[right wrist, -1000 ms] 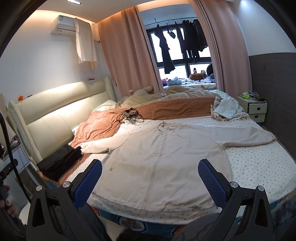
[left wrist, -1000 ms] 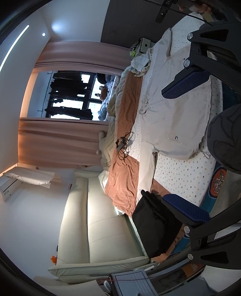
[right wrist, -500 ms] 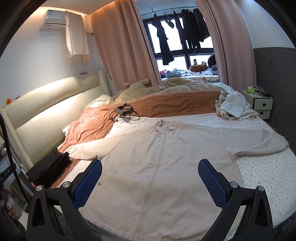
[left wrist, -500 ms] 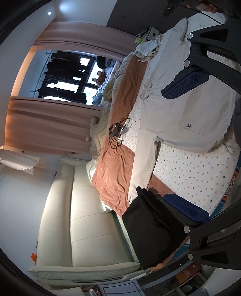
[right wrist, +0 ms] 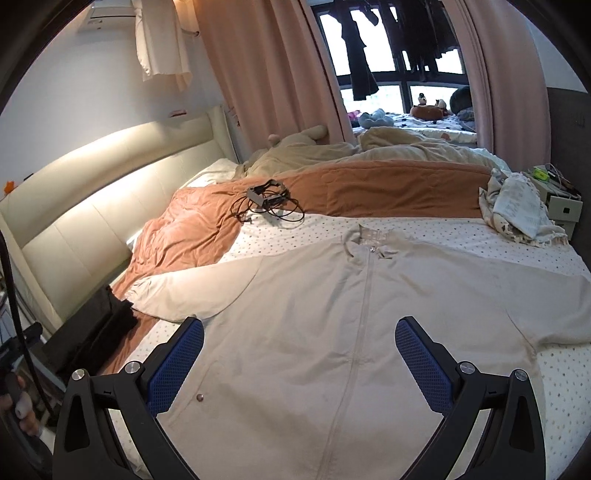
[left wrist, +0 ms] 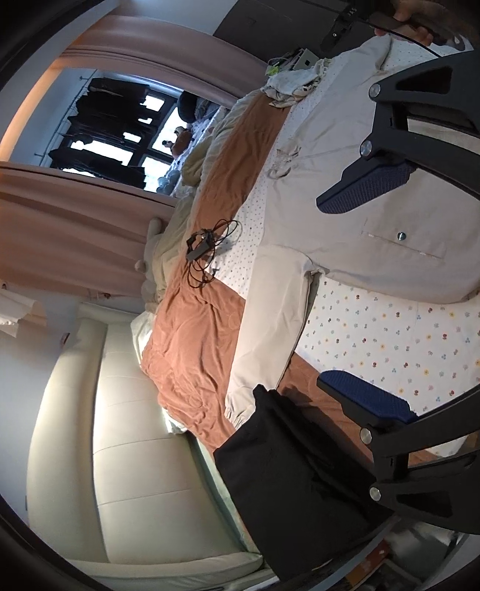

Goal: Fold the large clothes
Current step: 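Move the left tool down toward the sleeve of the beige jacket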

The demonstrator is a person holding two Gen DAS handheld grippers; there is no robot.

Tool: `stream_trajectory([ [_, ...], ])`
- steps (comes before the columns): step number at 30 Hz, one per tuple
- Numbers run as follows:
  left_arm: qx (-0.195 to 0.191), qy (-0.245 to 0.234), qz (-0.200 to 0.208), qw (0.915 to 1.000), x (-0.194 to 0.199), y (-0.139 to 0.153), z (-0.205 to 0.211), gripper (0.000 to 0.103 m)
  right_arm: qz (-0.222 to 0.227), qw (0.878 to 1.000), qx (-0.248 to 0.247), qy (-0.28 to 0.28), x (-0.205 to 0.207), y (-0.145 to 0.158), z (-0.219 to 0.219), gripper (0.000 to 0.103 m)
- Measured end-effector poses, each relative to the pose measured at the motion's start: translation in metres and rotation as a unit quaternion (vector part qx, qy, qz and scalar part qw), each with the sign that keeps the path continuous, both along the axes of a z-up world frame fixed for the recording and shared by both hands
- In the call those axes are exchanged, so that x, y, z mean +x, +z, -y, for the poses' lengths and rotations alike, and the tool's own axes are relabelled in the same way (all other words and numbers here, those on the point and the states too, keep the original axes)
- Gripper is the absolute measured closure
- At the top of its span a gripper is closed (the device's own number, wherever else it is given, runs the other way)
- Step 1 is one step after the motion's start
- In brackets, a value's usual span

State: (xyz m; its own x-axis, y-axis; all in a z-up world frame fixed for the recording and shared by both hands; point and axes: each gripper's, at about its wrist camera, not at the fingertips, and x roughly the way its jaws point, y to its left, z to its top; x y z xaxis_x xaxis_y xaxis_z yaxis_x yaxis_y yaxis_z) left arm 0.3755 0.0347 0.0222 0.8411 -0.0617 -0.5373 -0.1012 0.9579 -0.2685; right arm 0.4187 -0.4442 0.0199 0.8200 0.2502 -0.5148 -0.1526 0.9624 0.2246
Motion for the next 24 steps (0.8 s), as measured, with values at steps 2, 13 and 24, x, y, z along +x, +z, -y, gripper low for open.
stream_trajectory([
  [2, -0.009, -0.001, -0.015, 0.9998, 0.021, -0.008, -0.004, 0.02, -0.01, 1.0, 0.01, 0.011, 0.02, -0.006, -0.006, 0.001],
  [13, -0.055, 0.007, -0.089, 0.9945, 0.128, -0.053, -0.026, 0.041, -0.054, 0.998, 0.011, 0.037, 0.12, -0.033, -0.043, 0.017],
  [24, -0.065, 0.028, -0.156, 0.9852, 0.217, -0.122, -0.046, 0.045, -0.089, 0.993, -0.019, 0.075, 0.188, -0.082, -0.086, 0.043],
])
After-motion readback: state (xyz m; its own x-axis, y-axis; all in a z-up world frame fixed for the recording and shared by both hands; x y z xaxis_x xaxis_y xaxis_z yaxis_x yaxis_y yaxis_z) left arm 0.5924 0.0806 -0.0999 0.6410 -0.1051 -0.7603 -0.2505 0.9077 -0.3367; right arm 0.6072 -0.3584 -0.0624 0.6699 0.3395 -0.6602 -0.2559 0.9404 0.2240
